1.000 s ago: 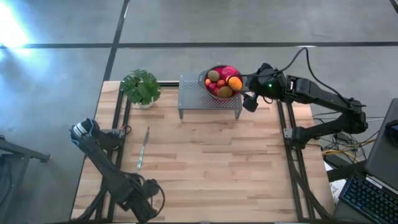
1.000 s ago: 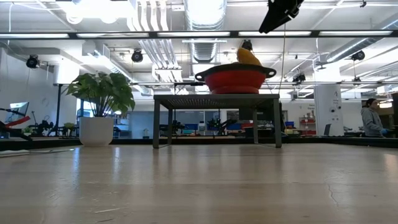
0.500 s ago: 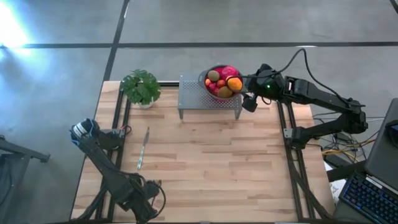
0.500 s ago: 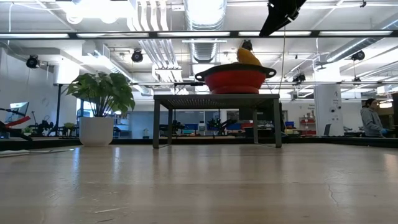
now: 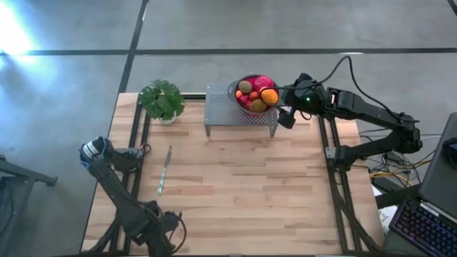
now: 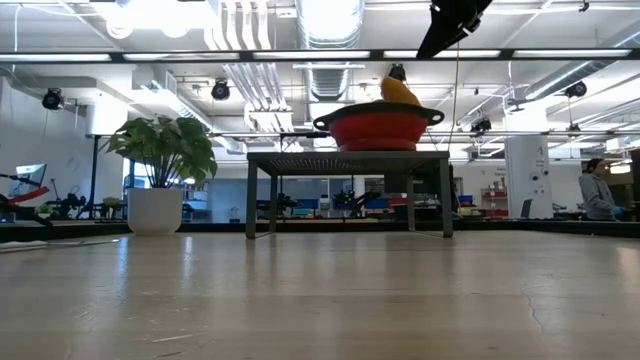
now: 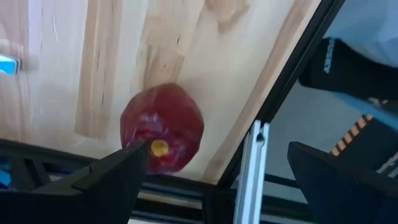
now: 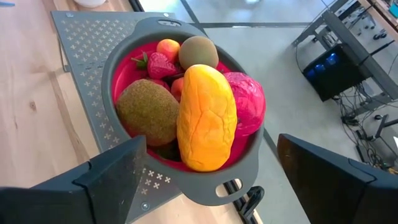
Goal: Pick & Place Fruit
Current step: Put the apple into the strainer bowl on the shelf
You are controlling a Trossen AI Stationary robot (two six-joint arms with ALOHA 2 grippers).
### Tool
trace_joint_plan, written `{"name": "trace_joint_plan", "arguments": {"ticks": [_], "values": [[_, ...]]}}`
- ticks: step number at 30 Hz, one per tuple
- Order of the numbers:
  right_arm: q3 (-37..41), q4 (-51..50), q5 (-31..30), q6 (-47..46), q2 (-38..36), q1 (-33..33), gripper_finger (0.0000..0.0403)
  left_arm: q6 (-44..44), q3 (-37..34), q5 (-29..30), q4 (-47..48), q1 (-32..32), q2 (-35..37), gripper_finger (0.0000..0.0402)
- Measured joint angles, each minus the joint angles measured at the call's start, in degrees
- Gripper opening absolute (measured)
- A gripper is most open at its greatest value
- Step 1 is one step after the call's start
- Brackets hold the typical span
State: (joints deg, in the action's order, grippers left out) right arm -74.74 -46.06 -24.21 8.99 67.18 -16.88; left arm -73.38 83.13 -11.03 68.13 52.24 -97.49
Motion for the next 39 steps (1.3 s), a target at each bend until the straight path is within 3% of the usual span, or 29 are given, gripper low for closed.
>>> {"name": "trace_joint_plan", "arguments": {"ticks": [23,29,39], "values": [[0.0,0.0,0.1,0.0,0.0,0.0,0.0322,-5.0,-3.8,1.4,-0.6,3.2,0.0,0.039],[0.1,0.0,0.1,0.0,0.0,0.0,0.0336,-6.0,-3.8,5.4,-1.0,3.2,0.0,0.039],[1.0,0.0,0.1,0.0,0.0,0.0,0.036,-6.0,-5.3,3.9,0.1,3.3,0.0,0.039]]}}
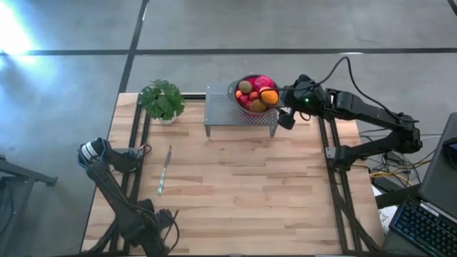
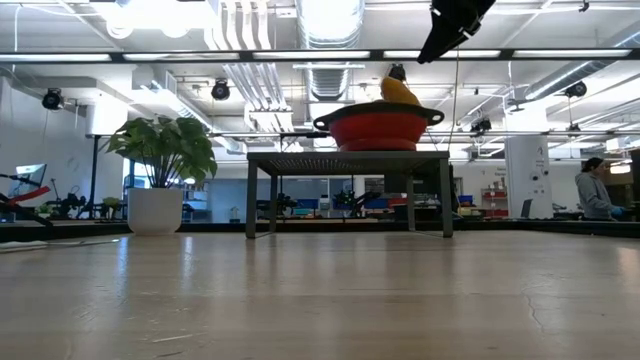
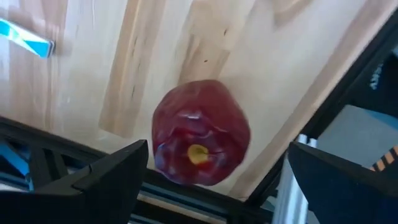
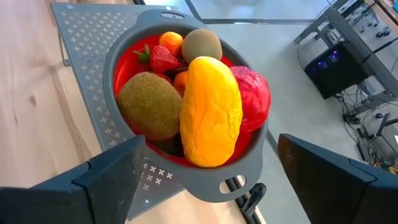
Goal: Pick & Place Fruit
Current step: Put the apple into the strainer bowl on the shelf
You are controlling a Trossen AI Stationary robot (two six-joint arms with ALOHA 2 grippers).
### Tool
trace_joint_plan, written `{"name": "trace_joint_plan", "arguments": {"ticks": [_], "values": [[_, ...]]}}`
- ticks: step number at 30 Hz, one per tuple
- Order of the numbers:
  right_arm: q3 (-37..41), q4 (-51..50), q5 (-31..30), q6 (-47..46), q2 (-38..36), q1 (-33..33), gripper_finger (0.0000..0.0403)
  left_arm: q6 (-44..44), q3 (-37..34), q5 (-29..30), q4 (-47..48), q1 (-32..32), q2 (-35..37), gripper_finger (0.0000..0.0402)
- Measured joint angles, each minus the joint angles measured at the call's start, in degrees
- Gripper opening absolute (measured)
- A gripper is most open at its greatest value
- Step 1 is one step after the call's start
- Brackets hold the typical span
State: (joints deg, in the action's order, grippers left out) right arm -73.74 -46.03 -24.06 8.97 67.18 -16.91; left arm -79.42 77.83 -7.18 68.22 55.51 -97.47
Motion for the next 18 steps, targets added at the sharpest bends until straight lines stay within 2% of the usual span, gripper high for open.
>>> {"name": "trace_joint_plan", "arguments": {"ticks": [5,18], "values": [[0.6,0.1,0.0,0.2,0.0,0.0,0.0349,-0.2,-3.1,-2.2,-0.8,0.0,0.0,0.039],[2.7,2.1,0.0,1.3,0.0,0.0,0.0322,-0.2,-10.6,-2.3,-8.7,0.0,0.0,0.039]]}}
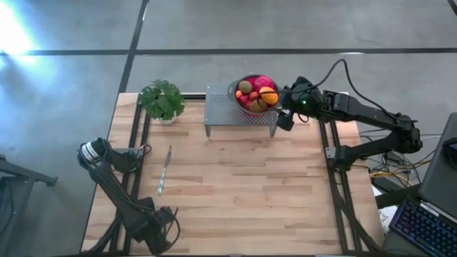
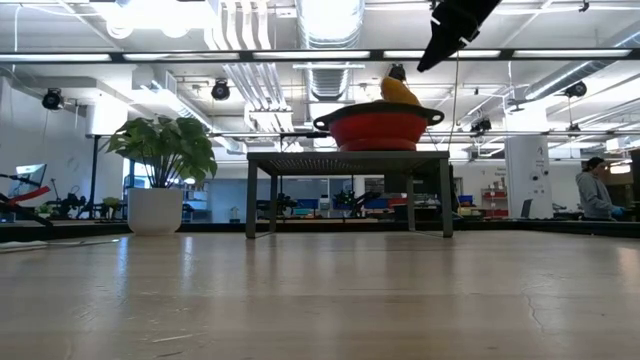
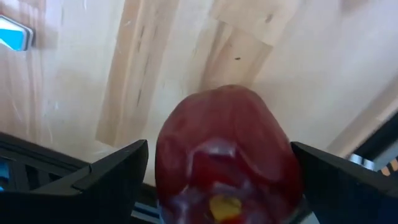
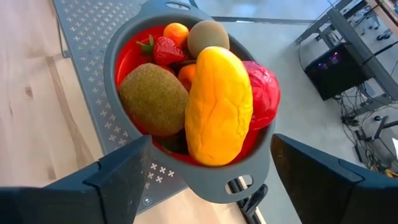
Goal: Pick & Place Fruit
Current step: Put the apple into the strainer bowl on the shelf
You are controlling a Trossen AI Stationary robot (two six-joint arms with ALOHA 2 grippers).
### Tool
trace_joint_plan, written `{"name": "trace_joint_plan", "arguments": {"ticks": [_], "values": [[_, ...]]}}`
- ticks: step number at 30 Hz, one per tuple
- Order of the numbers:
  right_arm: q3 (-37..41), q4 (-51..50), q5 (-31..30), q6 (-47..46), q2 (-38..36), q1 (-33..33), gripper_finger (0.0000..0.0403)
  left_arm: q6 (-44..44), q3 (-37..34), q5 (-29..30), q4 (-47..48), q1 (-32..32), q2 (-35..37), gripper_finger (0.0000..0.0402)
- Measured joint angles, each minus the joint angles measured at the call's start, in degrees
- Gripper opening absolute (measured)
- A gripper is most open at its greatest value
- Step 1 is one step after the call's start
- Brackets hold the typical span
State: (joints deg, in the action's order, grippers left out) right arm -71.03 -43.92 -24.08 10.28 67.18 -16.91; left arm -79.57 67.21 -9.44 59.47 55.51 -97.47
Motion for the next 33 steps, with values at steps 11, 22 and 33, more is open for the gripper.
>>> {"name": "trace_joint_plan", "arguments": {"ticks": [11,22,33], "values": [[0.2,0.1,0.0,0.2,0.0,0.0,0.0331,0.3,-4.6,-0.4,-5.8,0.0,0.0,0.0384],[0.4,0.1,0.0,0.2,0.0,0.0,0.0345,0.9,-5.0,-1.5,-7.0,0.0,0.0,0.0296],[0.5,0.1,0.0,0.3,0.0,0.0,0.031,0.2,-4.9,1.3,-6.9,-1.1,2.9,0.0306]]}}
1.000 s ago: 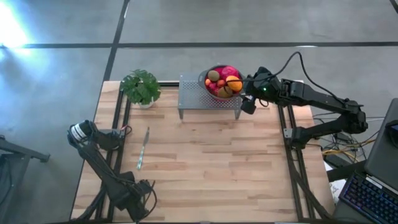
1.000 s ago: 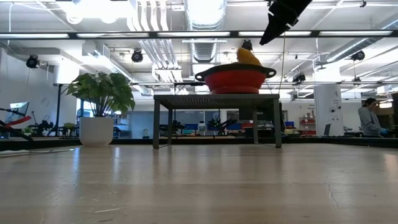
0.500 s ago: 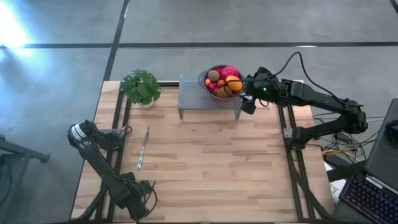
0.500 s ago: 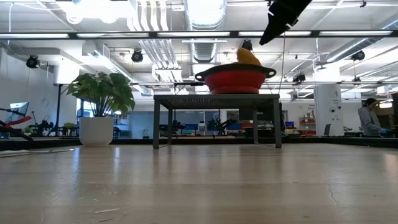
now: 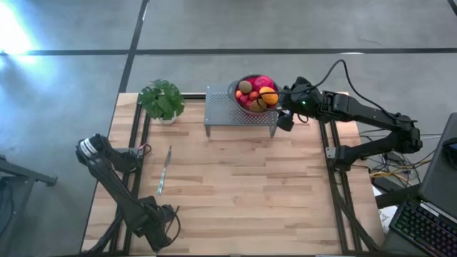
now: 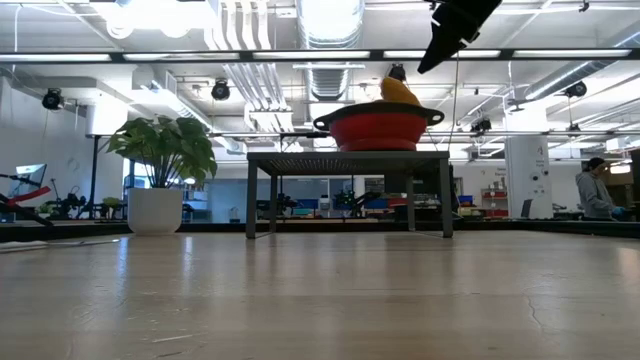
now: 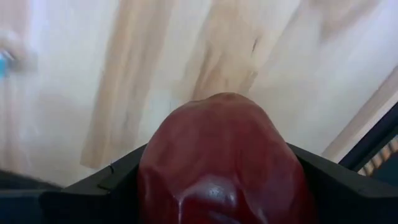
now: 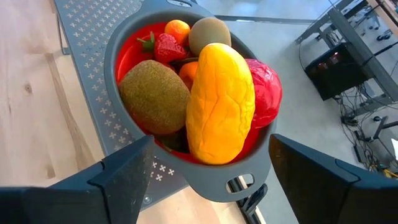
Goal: Pick & Place Fruit
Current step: Put the apple into the strainer bowl on the shelf
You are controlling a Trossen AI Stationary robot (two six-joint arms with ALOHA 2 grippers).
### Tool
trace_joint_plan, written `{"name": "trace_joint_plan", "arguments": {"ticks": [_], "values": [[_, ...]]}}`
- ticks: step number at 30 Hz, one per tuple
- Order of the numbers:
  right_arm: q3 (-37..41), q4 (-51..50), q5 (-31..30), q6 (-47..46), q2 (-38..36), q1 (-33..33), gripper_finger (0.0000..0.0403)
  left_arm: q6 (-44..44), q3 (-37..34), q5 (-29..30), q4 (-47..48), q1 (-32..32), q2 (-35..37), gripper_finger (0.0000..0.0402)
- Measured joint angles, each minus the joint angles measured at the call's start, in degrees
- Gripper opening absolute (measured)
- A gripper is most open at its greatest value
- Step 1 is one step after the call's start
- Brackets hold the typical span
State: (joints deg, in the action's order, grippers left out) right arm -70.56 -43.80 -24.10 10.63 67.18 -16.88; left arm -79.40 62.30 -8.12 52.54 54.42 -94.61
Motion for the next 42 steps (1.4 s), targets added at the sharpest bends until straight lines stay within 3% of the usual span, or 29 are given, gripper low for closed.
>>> {"name": "trace_joint_plan", "arguments": {"ticks": [3,8,11,16,22,26,30,34,42], "values": [[0.3,-0.1,1.0,-0.4,0.0,0.0,0.0301,-0.1,0.0,6.1,0.0,-0.8,2.1,0.0304],[1.4,1.1,15.2,1.7,0.0,1.2,0.0288,-1.6,0.0,22.8,-0.3,-2.9,6.2,0.0305],[3.3,5.3,19.1,3.0,0.0,4.5,0.0279,-0.3,0.0,34.4,-2.5,-4.2,8.7,0.0305],[9.1,14.3,19.4,5.9,0.0,12.8,0.0263,12.1,-0.9,49.4,-11.0,-5.4,11.9,0.0305],[16.0,26.0,12.7,7.5,0.0,25.1,0.0255,29.7,-5.6,57.9,-27.7,-9.2,14.1,0.0305],[19.4,33.5,4.4,10.2,0.0,32.8,0.0269,41.5,-9.9,56.4,-43.6,-14.6,14.4,0.0305],[21.6,39.9,-2.7,14.0,0.0,38.9,0.0295,51.6,-13.2,45.8,-60.4,-21.1,14.4,0.0305],[22.1,41.6,-3.4,15.8,0.0,42.0,0.0322,56.5,-14.8,36.3,-71.5,-27.6,14.4,0.0305],[21.3,44.9,-3.1,19.7,0.0,43.2,0.035,57.1,-14.9,23.3,-81.8,-37.4,14.3,0.0305]]}}
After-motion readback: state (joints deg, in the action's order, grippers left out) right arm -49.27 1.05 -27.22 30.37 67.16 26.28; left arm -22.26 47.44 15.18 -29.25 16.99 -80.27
